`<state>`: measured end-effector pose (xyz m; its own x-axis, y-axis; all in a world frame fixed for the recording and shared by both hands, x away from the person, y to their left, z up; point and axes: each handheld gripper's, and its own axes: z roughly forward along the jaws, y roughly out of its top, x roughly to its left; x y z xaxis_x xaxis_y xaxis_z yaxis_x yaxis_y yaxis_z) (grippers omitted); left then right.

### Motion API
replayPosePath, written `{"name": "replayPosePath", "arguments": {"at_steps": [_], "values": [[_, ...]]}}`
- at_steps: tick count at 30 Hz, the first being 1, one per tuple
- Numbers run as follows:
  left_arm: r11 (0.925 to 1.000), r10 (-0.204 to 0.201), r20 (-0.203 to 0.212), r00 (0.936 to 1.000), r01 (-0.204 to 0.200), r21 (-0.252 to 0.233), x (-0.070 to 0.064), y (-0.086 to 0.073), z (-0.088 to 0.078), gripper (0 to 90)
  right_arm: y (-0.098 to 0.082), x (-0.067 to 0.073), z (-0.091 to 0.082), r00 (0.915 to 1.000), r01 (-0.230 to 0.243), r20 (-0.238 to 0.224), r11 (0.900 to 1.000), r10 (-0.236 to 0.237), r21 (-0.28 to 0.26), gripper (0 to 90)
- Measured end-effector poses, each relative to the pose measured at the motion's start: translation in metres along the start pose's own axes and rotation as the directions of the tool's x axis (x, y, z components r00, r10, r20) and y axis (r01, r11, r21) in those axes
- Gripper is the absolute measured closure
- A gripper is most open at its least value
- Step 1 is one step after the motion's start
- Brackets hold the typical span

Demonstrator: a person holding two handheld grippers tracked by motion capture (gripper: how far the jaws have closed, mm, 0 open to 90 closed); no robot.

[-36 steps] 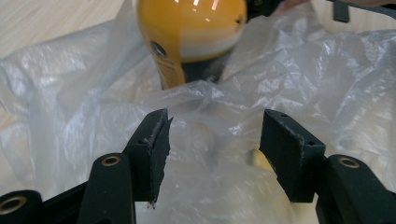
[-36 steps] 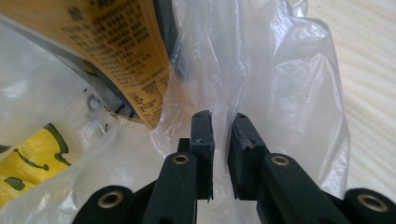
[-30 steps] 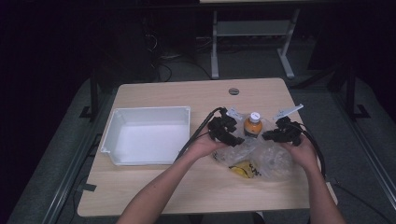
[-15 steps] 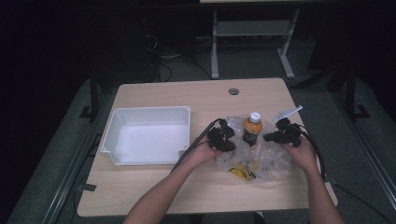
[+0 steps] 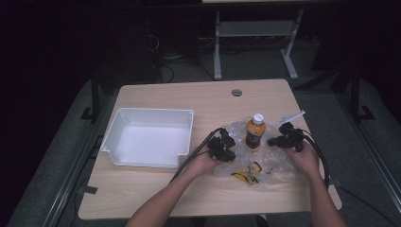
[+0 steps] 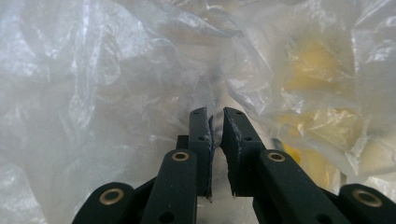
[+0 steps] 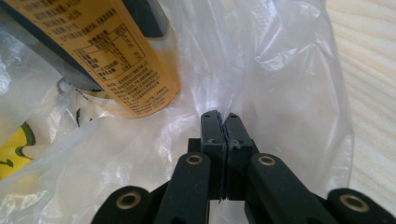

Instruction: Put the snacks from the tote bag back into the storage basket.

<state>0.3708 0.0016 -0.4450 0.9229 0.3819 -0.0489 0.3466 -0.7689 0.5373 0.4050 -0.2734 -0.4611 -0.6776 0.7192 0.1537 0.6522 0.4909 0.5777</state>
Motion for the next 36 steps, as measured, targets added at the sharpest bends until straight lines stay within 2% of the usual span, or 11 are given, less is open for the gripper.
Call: {"name": "replayPosePath", "arguments": {"at_steps": [3, 5, 11, 17, 20, 26, 27, 28, 32, 35, 36], "values": [[0.9996, -0.015, 0.014, 0.9998, 0.015, -0.022, 0.0, 0.001, -0.005, 79.2, -0.001, 0.002, -0.002, 0.9995, 0.014, 0.029, 1.0, -0.014, -0.005, 84.1], [0.9996, -0.009, 0.003, 1.0, 0.009, -0.027, 0.0, 0.003, -0.01, 78.1, -0.003, 0.004, -0.007, 0.9994, 0.009, 0.034, 1.0, -0.008, -0.024, 82.2], [0.9987, -0.02, 0.007, 0.9998, 0.02, -0.048, 0.004, 0.004, -0.026, 76.1, -0.006, 0.011, -0.032, 0.9982, 0.008, 0.06, 0.995, -0.002, -0.098, 74.3], [0.9979, -0.017, 0.005, 0.9998, 0.017, -0.062, 0.006, 0.007, -0.04, 70.4, -0.007, 0.024, -0.05, 0.9952, 0.047, 0.092, 0.99, -0.034, -0.134, 66.1], [0.9966, -0.013, 0.009, 0.9999, 0.014, -0.081, 0.006, 0.01, -0.047, 68.5, -0.007, 0.03, -0.056, 0.9939, 0.064, 0.099, 0.986, -0.049, -0.151, 64.3], [0.9951, 0.002, 0.006, 1.0, -0.001, -0.099, 0.008, 0.019, -0.062, 65.3, -0.009, 0.039, -0.064, 0.9951, 0.062, 0.086, 0.983, -0.048, -0.174, 60.6], [0.9938, -0.007, 0.005, 1.0, 0.008, -0.11, 0.008, 0.02, -0.063, 64.9, -0.009, 0.04, -0.066, 0.9947, 0.072, 0.085, 0.982, -0.057, -0.175, 60.1], [0.995, 0.006, 0.002, 1.0, -0.006, -0.1, 0.009, 0.021, -0.065, 64.8, -0.01, 0.043, -0.067, 0.9949, 0.074, 0.081, 0.98, -0.06, -0.186, 59.9], [0.9944, 0.004, -0.003, 1.0, -0.004, -0.105, 0.011, 0.024, -0.071, 63.9, -0.009, 0.051, -0.073, 0.9928, 0.102, 0.083, 0.974, -0.086, -0.203, 58.6], [0.9946, 0.007, 0.002, 1.0, -0.007, -0.104, 0.013, 0.025, -0.073, 63.1, -0.01, 0.055, -0.076, 0.9916, 0.112, 0.086, 0.973, -0.097, -0.202, 58.2], [0.9946, 0.007, 0.005, 1.0, -0.006, -0.104, 0.014, 0.026, -0.074, 62.6, -0.011, 0.056, -0.076, 0.9927, 0.103, 0.083, 0.974, -0.088, -0.202, 57.9]]}}
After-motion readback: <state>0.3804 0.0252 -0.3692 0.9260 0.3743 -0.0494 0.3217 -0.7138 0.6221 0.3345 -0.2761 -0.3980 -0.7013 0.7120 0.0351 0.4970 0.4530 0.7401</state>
